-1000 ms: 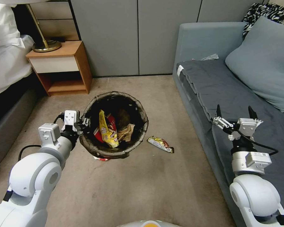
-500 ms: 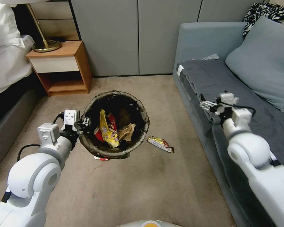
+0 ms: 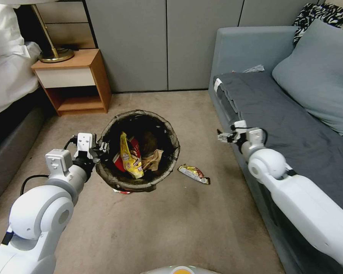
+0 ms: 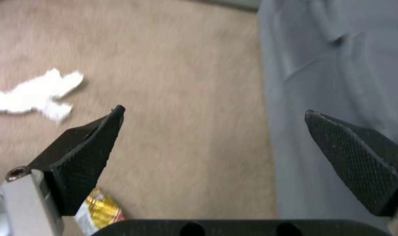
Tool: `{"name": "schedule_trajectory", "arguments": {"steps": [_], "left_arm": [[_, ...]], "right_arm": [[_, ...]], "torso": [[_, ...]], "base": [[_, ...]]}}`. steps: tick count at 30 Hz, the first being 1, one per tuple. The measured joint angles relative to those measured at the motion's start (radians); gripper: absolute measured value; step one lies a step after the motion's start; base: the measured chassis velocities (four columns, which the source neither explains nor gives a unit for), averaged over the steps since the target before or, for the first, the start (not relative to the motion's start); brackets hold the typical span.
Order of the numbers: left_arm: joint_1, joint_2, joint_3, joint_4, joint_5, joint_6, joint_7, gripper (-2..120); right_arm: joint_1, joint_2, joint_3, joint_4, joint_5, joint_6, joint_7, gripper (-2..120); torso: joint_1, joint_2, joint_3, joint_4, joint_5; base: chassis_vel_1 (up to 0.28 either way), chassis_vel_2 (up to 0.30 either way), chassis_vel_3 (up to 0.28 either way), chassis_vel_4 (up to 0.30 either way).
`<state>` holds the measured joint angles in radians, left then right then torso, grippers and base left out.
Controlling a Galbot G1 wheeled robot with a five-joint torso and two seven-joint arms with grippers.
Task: Pick up the trash bin, then pick up the garbage from the floor and place it into the trash bin.
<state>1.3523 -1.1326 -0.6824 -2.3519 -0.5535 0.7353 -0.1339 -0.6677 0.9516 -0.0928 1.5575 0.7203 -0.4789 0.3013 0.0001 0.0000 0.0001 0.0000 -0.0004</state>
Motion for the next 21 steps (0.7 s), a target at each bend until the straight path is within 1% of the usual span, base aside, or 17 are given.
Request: {"name": "schedule_trajectory", "arguments": {"steps": [1,2,3,5,7,8,9,12,13,14,16,17,18,19,21], "left_arm": [[0.000,0.000,0.000,0.001,0.000,0.000,0.000,1],[0.000,0.000,0.000,0.002,0.000,0.000,0.000,1],[0.000,0.000,0.000,0.002,0.000,0.000,0.000,1],[0.000,0.000,-0.001,0.005,0.001,0.000,0.000,1],[0.000,0.000,-0.002,0.006,0.001,0.000,0.000,1],[0.001,0.000,-0.002,0.008,0.002,0.000,0.000,1],[0.001,0.000,-0.002,0.008,0.002,0.000,0.000,1],[0.003,-0.001,-0.001,0.010,0.003,0.000,0.000,1],[0.003,-0.001,-0.001,0.010,0.003,0.000,0.000,1],[0.004,0.000,-0.001,0.011,0.004,0.000,0.000,1],[0.004,0.000,-0.001,0.012,0.005,0.000,0.000,1],[0.004,0.000,-0.001,0.012,0.005,0.000,0.000,1],[0.006,0.000,-0.001,0.013,0.006,0.000,0.000,1],[0.008,0.000,-0.001,0.014,0.008,0.000,0.000,1],[0.009,-0.001,-0.001,0.015,0.009,0.000,0.000,1]], "right_arm": [[0.015,0.008,-0.020,-0.023,0.004,-0.002,-0.005,100],[0.043,0.024,-0.064,-0.068,0.007,-0.001,-0.011,100],[0.043,0.024,-0.064,-0.068,0.007,-0.001,-0.011,100],[0.085,0.056,-0.132,-0.132,0.015,-0.001,-0.023,100],[0.093,0.066,-0.144,-0.149,0.012,-0.001,-0.026,100],[0.109,0.091,-0.174,-0.189,0.004,0.003,-0.032,100],[0.109,0.091,-0.174,-0.189,0.004,0.003,-0.032,100],[0.135,0.161,-0.228,-0.275,-0.017,0.011,-0.049,100],[0.135,0.161,-0.228,-0.275,-0.017,0.011,-0.049,100],[0.138,0.196,-0.240,-0.311,-0.036,0.017,-0.059,100],[0.138,0.223,-0.246,-0.337,-0.045,0.018,-0.065,100],[0.138,0.223,-0.246,-0.337,-0.045,0.018,-0.065,100],[0.135,0.256,-0.250,-0.372,-0.064,0.025,-0.074,100],[0.130,0.274,-0.255,-0.392,-0.081,0.028,-0.086,100],[0.127,0.283,-0.260,-0.407,-0.094,0.031,-0.096,100]], "torso": [[0.000,0.000,0.000,0.0000,0.0003],[0.000,0.000,0.000,0.0001,0.0004],[0.000,0.000,0.000,0.0001,0.0004],[0.000,0.000,0.000,0.0001,0.0002],[0.000,0.000,0.000,0.0001,0.0002],[0.000,0.000,0.000,0.0000,0.0001],[0.000,0.000,0.000,0.0000,0.0001],[0.000,0.000,0.000,0.0000,0.0000],[0.000,0.000,0.000,0.0000,0.0000],[0.000,0.000,0.000,0.0002,0.0003],[0.000,0.000,0.000,0.0001,0.0003],[0.000,0.000,0.000,0.0001,0.0003],[0.000,0.000,0.000,0.0002,0.0003],[0.000,0.000,0.000,0.0002,0.0002],[0.000,0.000,0.000,0.0002,0.0002]], "base": [[0.000,0.000,0.000,0.000],[0.000,0.000,0.000,0.000],[0.000,0.000,0.000,0.000],[0.000,0.000,0.000,0.000],[0.000,0.000,0.000,0.000],[0.000,0.000,0.000,0.000],[0.000,0.000,0.000,0.000],[0.000,0.000,0.000,0.000],[0.000,0.000,0.000,0.000],[0.000,0.000,0.000,0.000],[0.000,0.000,0.000,0.000],[0.000,0.000,0.000,0.000],[0.000,0.000,0.000,0.000],[0.000,0.000,0.000,0.000],[0.000,0.000,0.000,0.000]]}}
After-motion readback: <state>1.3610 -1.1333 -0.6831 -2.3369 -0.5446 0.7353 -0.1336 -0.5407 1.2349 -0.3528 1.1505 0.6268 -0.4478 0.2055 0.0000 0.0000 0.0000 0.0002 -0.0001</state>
